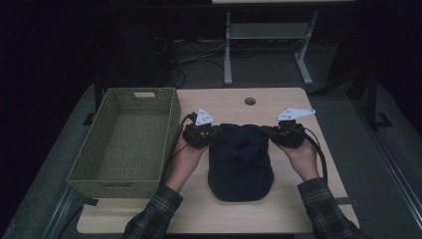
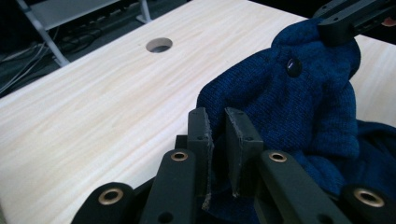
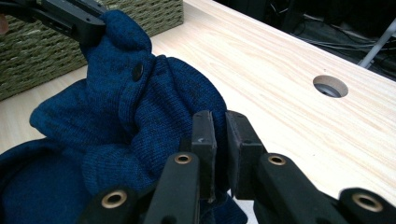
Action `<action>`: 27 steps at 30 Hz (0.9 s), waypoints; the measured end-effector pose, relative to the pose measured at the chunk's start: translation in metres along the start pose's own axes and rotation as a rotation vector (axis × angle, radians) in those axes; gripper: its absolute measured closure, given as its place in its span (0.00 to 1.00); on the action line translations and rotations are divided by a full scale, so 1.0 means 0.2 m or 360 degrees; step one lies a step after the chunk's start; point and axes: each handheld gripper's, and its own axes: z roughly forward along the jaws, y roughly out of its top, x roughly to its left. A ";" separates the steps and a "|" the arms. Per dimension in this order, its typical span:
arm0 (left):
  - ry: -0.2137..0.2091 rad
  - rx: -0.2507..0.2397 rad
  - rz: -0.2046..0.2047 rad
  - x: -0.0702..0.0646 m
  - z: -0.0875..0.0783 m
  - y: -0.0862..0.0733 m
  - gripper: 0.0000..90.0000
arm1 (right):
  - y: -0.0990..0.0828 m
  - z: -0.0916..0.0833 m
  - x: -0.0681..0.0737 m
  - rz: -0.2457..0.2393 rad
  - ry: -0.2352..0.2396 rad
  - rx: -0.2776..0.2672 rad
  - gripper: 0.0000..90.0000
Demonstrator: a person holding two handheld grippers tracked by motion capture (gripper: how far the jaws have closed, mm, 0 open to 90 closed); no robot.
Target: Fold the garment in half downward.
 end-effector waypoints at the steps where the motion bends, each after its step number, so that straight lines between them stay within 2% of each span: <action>1: -0.0009 0.0005 0.0008 -0.01 0.00 -0.01 0.89 | -0.01 0.00 0.00 0.0003 0.0007 0.0012 0.91; 3: -0.0019 0.0013 0.0015 -0.02 -0.01 -0.03 0.89 | -0.03 -0.01 0.01 0.0019 0.0029 0.0024 0.91; 5: -0.0030 0.0009 0.0016 -0.04 -0.02 -0.05 0.89 | -0.06 -0.02 0.03 0.0021 0.0036 -0.0001 0.91; 10: -0.0069 0.0015 0.0017 -0.08 -0.03 -0.10 0.89 | -0.10 -0.03 0.06 0.0027 0.0059 0.0032 0.90; 18: -0.0161 -0.0004 -0.0069 -0.10 -0.05 -0.18 0.89 | -0.17 -0.06 0.11 0.0036 0.0118 0.0050 0.88; 22: -0.0201 0.0016 -0.0077 -0.11 -0.06 -0.22 0.89 | -0.21 -0.07 0.15 0.0030 0.0123 0.0048 0.88; 25: -0.0218 0.0031 -0.0067 -0.13 -0.07 -0.24 0.88 | -0.23 -0.07 0.16 0.0032 0.0148 0.0073 0.87; 27: -0.0234 0.0043 -0.0058 -0.14 -0.08 -0.25 0.88 | -0.25 -0.08 0.18 0.0027 0.0146 0.0060 0.86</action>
